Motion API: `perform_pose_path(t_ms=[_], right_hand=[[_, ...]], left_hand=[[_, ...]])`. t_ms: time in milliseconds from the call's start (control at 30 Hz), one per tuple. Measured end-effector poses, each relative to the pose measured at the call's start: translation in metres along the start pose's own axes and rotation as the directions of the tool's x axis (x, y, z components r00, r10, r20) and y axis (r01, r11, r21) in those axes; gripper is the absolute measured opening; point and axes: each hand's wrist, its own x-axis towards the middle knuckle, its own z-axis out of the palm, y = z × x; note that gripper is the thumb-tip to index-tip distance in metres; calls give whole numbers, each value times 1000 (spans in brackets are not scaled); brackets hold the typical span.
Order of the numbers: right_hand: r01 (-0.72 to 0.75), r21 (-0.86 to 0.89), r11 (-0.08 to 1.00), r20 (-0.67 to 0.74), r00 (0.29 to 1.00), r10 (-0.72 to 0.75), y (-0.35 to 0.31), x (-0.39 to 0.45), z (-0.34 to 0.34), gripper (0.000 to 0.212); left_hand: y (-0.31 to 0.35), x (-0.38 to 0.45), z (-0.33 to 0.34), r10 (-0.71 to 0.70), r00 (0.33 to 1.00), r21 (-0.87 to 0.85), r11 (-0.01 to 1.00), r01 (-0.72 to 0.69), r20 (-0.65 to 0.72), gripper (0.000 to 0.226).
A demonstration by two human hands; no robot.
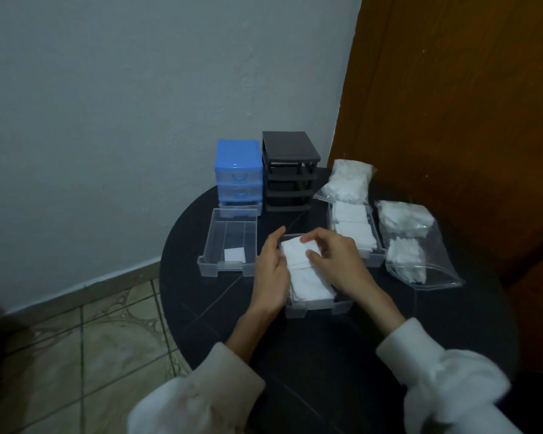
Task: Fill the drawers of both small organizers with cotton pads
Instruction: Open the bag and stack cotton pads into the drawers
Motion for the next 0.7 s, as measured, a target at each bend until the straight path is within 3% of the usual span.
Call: perform_pose_path(t_ms=[167,333,433,533,700], right_hand=[[131,-247,960,21,991,-130,-4,-6,4,25],[160,-301,940,-30,984,-177,-9,-18,0,29],[233,-287,929,144,969,-199,-13,-25,0,41],[214,-313,925,322,940,-109,-11,-29,5,55],[236,-401,885,447,894,-35,-6,-25,8,59]], left_hand=[[-1,0,1,19,1000,42,999,-18,-13,45],[-3,1,1,25,1000,49,998,-24,-11,44],[-4,2,1,33,999,64,997,-32,-13,44],[-7,2,1,29,1000,45,999,-28,-10,45],[-8,2,2,28,1000,56,998,-28,1,44]])
